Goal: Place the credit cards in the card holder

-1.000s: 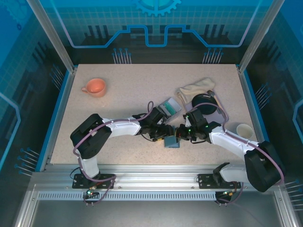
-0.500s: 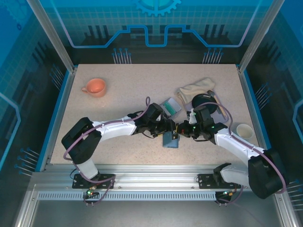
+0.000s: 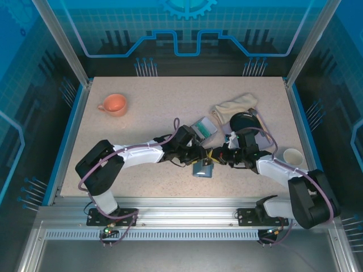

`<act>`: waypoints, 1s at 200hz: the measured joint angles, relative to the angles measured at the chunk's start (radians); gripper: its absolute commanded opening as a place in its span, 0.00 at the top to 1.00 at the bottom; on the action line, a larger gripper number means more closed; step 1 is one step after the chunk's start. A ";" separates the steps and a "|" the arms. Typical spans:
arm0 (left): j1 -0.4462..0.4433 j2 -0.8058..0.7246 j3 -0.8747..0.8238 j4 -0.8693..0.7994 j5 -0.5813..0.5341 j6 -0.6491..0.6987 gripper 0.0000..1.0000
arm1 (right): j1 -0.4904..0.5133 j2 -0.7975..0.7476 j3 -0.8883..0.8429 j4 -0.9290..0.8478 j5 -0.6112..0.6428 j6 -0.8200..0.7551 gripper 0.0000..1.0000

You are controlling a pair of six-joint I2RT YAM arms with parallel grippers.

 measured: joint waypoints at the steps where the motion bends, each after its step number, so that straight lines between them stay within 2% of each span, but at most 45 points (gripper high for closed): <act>1: 0.000 0.000 0.000 0.000 0.000 0.000 0.60 | 0.000 0.001 -0.001 0.002 -0.001 0.002 1.00; 39: 0.001 0.003 -0.011 0.014 -0.001 -0.010 0.67 | -0.016 0.032 -0.011 0.064 -0.041 0.046 1.00; 70: 0.009 0.006 -0.016 0.022 -0.004 -0.009 0.69 | -0.029 0.077 -0.019 0.148 -0.082 0.098 1.00; 108: 0.016 0.008 -0.024 0.030 -0.009 -0.015 0.83 | -0.035 0.134 -0.033 0.250 -0.112 0.167 1.00; 142: 0.017 0.008 -0.026 0.044 -0.011 -0.027 0.92 | -0.039 0.137 -0.034 0.256 -0.111 0.175 1.00; 155: 0.017 0.008 -0.027 0.045 -0.011 -0.028 1.00 | -0.039 0.137 -0.034 0.251 -0.111 0.172 1.00; 184: 0.017 0.006 -0.030 0.046 -0.012 -0.032 1.00 | -0.039 0.131 -0.033 0.231 -0.104 0.159 1.00; 200: 0.017 -0.002 -0.041 0.056 -0.011 -0.032 1.00 | -0.039 0.113 -0.025 0.164 -0.082 0.120 1.00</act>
